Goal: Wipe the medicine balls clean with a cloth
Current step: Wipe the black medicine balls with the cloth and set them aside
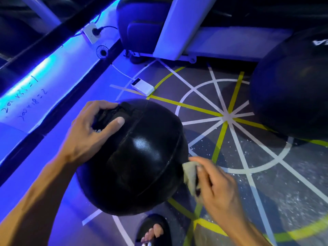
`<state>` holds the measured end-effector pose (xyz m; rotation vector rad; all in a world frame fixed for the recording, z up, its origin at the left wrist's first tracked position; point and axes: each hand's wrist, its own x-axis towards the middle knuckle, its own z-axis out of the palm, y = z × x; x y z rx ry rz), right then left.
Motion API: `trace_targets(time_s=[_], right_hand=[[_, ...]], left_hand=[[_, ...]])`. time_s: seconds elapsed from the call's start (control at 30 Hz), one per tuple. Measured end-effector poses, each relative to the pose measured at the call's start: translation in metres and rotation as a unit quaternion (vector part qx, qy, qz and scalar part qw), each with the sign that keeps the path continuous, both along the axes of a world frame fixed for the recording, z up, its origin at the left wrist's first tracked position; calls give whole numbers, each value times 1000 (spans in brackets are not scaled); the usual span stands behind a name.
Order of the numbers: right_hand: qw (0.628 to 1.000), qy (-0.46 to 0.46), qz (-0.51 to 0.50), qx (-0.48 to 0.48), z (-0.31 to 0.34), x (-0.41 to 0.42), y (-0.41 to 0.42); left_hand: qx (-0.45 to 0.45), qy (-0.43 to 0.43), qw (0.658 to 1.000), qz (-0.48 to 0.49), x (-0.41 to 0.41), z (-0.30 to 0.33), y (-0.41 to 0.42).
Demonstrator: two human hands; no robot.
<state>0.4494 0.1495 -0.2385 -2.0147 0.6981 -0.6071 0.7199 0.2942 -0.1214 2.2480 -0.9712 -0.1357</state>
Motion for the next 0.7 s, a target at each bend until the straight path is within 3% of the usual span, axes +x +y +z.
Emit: trace_targets(time_s=[0.13,0.23,0.33,0.5,0.57,0.7], right_hand=[[981,127,-33,142,-34,-10,-15],[948,116,-55,291,-38,-11,-12],[894,90,-86,430,-38,-9,-7],[775,53,-193,599,-38,-3,-3],[759,59,-191,620,-37,-5,-4],[768,45,-220,600,-41,-14,-21]], left_hand=[[84,-62,993,60,-2,14,-18],[89,-104,988,77,-12,14,-27],[86,-108,985,105,-24,19,-33],[201,-171,957,123,-46,24,-56],[186,-166,960,127,-45,20,-54],[138,-103,980,96,-27,13,-28]])
